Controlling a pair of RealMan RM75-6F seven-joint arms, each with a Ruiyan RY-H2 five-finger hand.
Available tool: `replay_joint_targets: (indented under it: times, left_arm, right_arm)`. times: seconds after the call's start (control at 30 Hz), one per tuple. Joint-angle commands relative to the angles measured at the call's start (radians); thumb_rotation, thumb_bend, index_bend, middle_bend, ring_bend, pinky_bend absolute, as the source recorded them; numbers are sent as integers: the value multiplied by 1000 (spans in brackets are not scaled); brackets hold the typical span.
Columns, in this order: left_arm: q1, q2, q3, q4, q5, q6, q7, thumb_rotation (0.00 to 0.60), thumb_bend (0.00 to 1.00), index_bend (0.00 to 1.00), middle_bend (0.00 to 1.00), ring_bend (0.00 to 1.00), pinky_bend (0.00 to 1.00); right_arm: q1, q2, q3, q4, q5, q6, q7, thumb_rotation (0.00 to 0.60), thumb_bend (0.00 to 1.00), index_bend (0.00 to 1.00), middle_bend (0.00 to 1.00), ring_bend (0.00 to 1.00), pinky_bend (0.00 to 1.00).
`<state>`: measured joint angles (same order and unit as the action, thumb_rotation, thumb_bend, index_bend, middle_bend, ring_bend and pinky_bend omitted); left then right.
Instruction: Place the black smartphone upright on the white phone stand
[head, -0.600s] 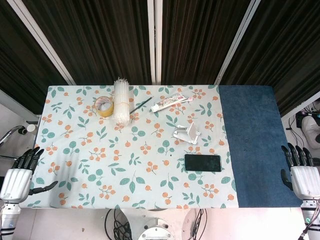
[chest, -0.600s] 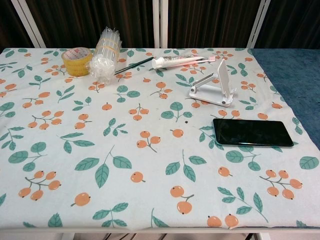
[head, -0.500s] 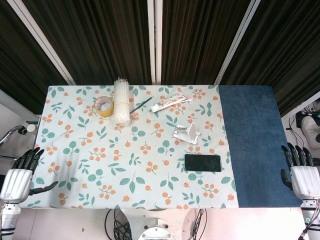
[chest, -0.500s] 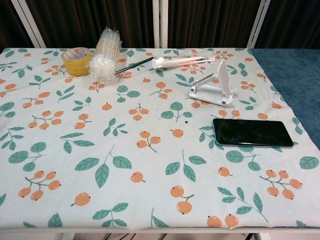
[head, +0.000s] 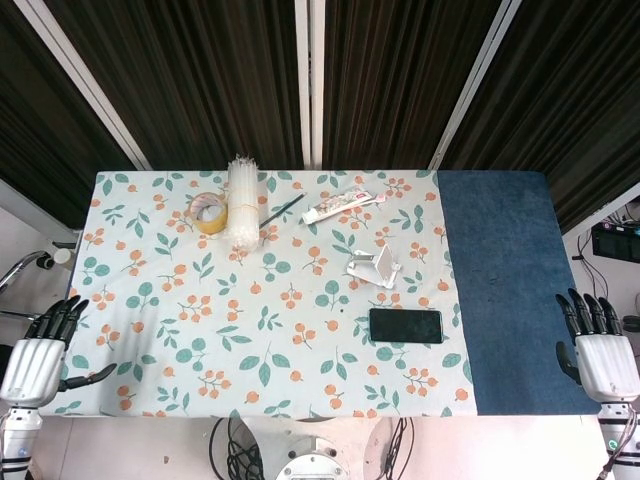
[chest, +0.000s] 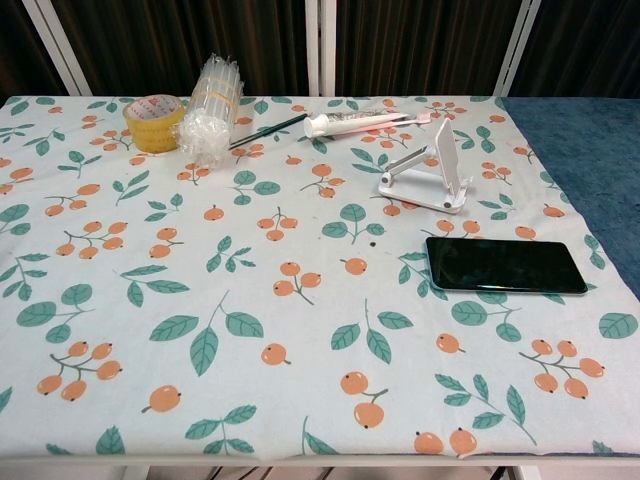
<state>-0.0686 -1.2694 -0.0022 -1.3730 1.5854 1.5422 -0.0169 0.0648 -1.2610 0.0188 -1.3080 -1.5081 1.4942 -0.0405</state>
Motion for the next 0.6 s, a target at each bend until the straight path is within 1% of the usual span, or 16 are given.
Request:
replay_joint_targets:
  times: [0.03,0.2,0.33,0.5,0.6]
  left_arm:
    - [-5,2,1,-2,-5,-14,-2,280,48,72,57,80,215]
    - [-14,-10,5,16,-7,-35,-11,281,47,73,57,80,215]
    - [-18,-21,12,25,-1,-44,-35,293,48,73,57,79,215]
    - [-21,-35,16,50,0,-50,-64,301,48,72,57,79,216]
    - [-20,-37,22,65,4,-50,-82,303,49,72,57,79,216]
  right_arm:
    - [8,9,-7,-42,-3,-28,-12,600,377,0,0,0,0]
    - [54,20,-13,-123,-27,-98,-32,600,332,0,0,0,0]
    - [99,12,-10,-228,-10,-182,-121,600,306,0,0,0,0]
    - [174,4,7,-377,74,-336,-225,600,301,0,0,0,0]
    - [221,-18,31,-431,130,-395,-319,600,300,0,0,0,0]
